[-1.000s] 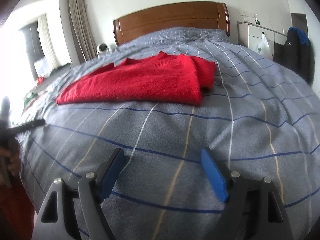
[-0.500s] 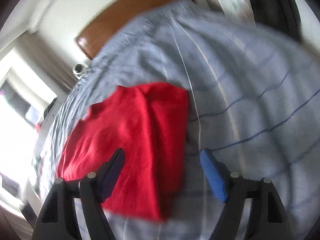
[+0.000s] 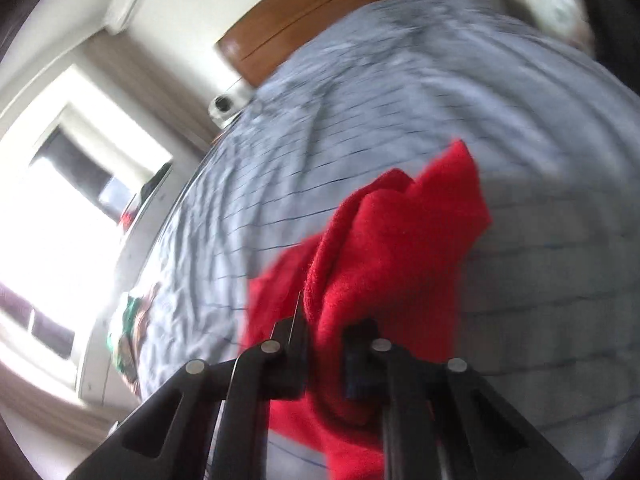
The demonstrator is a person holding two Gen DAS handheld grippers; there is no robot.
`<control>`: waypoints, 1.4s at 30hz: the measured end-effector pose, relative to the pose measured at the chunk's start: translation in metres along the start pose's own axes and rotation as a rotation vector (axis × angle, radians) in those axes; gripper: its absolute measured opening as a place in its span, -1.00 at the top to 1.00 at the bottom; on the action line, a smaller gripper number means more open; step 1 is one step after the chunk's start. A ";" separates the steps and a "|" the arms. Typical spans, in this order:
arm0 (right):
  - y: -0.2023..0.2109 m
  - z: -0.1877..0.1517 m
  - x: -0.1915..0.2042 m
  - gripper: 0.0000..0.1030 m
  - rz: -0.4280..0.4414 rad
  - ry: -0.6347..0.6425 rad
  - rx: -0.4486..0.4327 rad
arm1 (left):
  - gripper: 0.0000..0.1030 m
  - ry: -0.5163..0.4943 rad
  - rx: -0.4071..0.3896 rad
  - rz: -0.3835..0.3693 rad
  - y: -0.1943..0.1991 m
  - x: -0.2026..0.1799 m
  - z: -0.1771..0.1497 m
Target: Fold small clothes
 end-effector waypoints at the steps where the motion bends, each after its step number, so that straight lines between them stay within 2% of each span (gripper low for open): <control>1: -0.023 -0.007 0.018 0.74 0.000 0.032 0.023 | -0.89 -0.012 -0.002 0.009 0.000 0.001 0.000; 3: -0.057 -0.025 0.037 0.70 -0.012 0.075 0.058 | -0.89 -0.030 -0.003 0.020 0.000 0.001 -0.001; 5: -0.089 -0.051 0.054 0.35 0.023 0.104 0.130 | -0.89 -0.037 -0.002 0.024 0.001 0.001 -0.002; 6: -0.099 -0.063 0.061 -0.05 0.060 0.092 0.183 | -0.89 -0.035 -0.001 0.023 0.001 0.001 -0.002; 7: -0.099 -0.071 0.068 -0.09 0.094 0.085 0.200 | -0.89 -0.028 -0.001 0.018 0.003 0.002 -0.001; 12: -0.035 -0.049 0.076 -0.09 0.161 0.134 0.076 | -0.89 0.040 0.011 -0.018 0.003 0.008 0.002; 14: -0.011 -0.034 0.061 -0.09 0.090 0.171 0.022 | -0.89 0.050 0.016 -0.020 0.001 0.008 0.001; 15: -0.007 -0.030 0.053 -0.09 0.040 0.206 0.024 | -0.89 0.047 0.016 -0.017 0.001 0.007 0.001; 17: -0.018 -0.040 0.042 0.02 -0.013 0.238 0.081 | -0.89 0.028 0.014 -0.005 0.000 0.005 -0.001; 19: -0.034 -0.057 0.038 0.50 -0.007 0.246 0.134 | -0.89 0.009 0.013 0.004 0.001 0.002 -0.003; 21: -0.056 -0.074 0.044 0.52 -0.003 0.275 0.142 | -0.89 0.002 0.013 0.007 0.001 0.001 -0.005; 23: -0.084 -0.102 0.057 0.52 0.042 0.311 0.155 | -0.89 -0.010 0.014 0.015 0.001 0.001 -0.007; 26: -0.118 -0.147 0.072 0.51 0.019 0.399 0.229 | -0.89 -0.045 0.017 0.033 0.000 -0.001 -0.011; 29: -0.103 -0.155 0.085 0.51 0.005 0.475 0.222 | -0.89 -0.065 0.018 0.038 0.002 -0.002 -0.012; 32: -0.054 -0.134 0.086 0.52 0.035 0.454 0.144 | -0.89 -0.051 0.020 0.027 0.001 -0.003 -0.010; 34: -0.015 -0.116 0.069 0.50 0.008 0.425 0.066 | -0.89 -0.044 0.020 0.015 0.001 -0.005 -0.010; 36: 0.000 -0.105 0.047 0.50 -0.035 0.389 0.039 | -0.89 -0.057 0.018 0.017 0.001 -0.008 -0.010; 38: -0.005 -0.110 0.016 0.50 -0.078 0.329 0.074 | -0.89 -0.088 0.017 0.022 0.001 -0.014 -0.012; 40: -0.025 -0.133 -0.009 0.50 -0.073 0.257 0.162 | -0.89 -0.121 0.029 0.022 0.006 -0.019 -0.014; 41: -0.031 -0.145 -0.016 0.50 -0.069 0.241 0.179 | -0.89 -0.127 0.030 0.010 0.011 -0.022 -0.012; 42: -0.031 -0.149 -0.014 0.50 -0.063 0.244 0.152 | -0.89 -0.124 0.021 -0.013 0.018 -0.026 -0.008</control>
Point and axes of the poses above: each gripper's, at about its wrist camera, not at the fingertips, and y roughly against the way its jaws point, x to its left, z to its top, the point moved 10 cm from there along -y, roughly the way its jaws point, and after that the axes turned 5 degrees about z, right-handed, at the moved point
